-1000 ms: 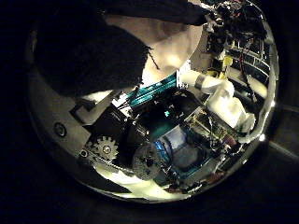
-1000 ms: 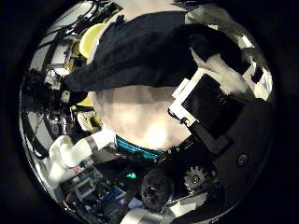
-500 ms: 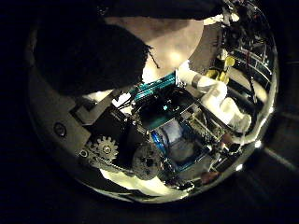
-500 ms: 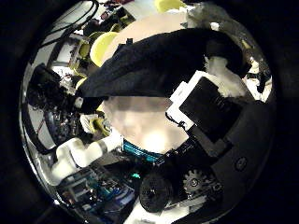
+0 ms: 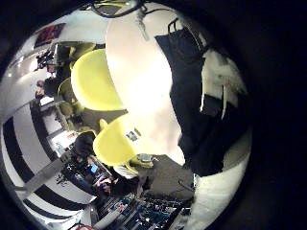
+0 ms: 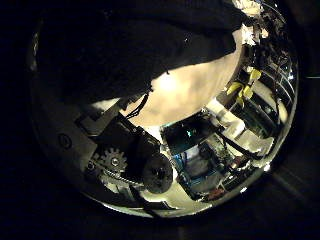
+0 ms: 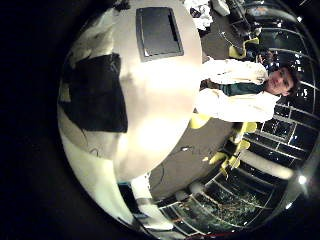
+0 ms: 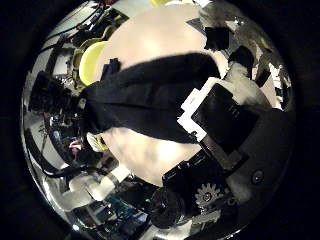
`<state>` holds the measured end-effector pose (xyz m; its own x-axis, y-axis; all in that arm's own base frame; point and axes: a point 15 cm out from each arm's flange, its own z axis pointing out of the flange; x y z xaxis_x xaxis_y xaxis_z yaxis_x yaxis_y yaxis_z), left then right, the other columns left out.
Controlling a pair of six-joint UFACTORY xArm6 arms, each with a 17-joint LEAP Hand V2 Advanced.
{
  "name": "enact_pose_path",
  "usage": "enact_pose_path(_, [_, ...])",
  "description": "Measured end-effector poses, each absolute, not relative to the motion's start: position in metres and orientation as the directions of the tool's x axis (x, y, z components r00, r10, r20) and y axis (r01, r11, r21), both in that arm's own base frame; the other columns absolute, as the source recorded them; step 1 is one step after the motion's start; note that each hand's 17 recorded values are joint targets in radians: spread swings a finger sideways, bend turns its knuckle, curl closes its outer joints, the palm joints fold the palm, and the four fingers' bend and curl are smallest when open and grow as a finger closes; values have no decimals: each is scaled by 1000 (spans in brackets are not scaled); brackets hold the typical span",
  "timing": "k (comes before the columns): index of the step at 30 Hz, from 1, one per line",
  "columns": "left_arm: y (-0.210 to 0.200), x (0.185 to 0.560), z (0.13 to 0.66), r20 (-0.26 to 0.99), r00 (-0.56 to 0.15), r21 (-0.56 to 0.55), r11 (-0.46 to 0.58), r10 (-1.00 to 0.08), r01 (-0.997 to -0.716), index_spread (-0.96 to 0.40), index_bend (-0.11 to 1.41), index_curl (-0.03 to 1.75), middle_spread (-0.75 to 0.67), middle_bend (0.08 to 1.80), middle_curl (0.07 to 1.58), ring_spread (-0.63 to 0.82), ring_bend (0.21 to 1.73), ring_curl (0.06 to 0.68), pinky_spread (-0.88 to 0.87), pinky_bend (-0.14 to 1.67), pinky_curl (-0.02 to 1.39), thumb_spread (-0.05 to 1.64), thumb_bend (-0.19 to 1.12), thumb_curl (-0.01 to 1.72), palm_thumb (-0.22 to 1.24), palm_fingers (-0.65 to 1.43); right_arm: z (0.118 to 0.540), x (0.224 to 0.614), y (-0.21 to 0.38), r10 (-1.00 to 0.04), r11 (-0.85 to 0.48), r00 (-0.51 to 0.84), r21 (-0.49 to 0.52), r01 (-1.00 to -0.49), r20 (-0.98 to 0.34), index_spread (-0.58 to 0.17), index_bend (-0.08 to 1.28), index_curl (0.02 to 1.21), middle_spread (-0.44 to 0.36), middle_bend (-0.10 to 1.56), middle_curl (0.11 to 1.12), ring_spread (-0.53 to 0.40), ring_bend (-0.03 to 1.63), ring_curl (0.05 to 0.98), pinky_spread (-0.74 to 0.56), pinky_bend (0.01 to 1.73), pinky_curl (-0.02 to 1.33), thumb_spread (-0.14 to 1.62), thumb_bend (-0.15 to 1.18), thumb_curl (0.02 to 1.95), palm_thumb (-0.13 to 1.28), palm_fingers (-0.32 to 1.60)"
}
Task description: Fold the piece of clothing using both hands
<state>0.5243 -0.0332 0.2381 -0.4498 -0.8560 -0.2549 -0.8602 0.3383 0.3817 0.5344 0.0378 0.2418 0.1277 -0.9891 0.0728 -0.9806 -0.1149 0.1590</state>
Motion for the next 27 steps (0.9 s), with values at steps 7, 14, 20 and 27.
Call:
enact_pose_path(7, [-26, 554, 192, -266, -417, 333, 323, -869, -886, -446, 211, 1517, -635, 723, 1082, -472, 1115, 466, -616, 835, 670, 1081, -41, 550, 617, 418, 193, 564, 25, -992, -88, 102, 179, -980, 73, -395, 416, 979, -149, 1054, 812, -218, 1329, 642, -299, 1087, 919, 853, 171, 1538, 807, 891])
enact_pose_path(14, [-12, 574, 205, -233, -311, 210, 264, -922, -941, -377, 154, 1230, -347, 293, 888, -265, 1005, 408, -337, 680, 636, 1106, -44, 462, 440, 80, 213, 569, -13, -997, -32, 42, 135, -990, 72, -417, 197, 904, -179, 956, 779, -251, 1309, 617, -405, 1038, 856, 1030, 96, 1344, 731, 727])
enact_pose_path(20, [-9, 569, 264, -160, -254, 111, 238, -954, -965, -252, 144, 985, -68, 184, 738, -87, 928, 373, -63, 585, 592, 1110, -35, 399, 341, -12, 275, 541, -39, -996, -57, 66, 130, -990, 66, -411, 149, 810, -227, 792, 728, -253, 1260, 591, -437, 1004, 816, 1164, -7, 1117, 600, 434])
enact_pose_path(27, [-25, 520, 299, -66, -290, 154, 277, -955, -948, -142, 160, 775, 108, 177, 597, 79, 837, 330, 186, 513, 524, 1107, -28, 353, 290, -9, 287, 471, -53, -980, -191, 198, 346, -918, -16, -358, 192, 675, -189, 606, 610, -170, 968, 477, -150, 740, 717, 1208, -43, 809, 480, 21])
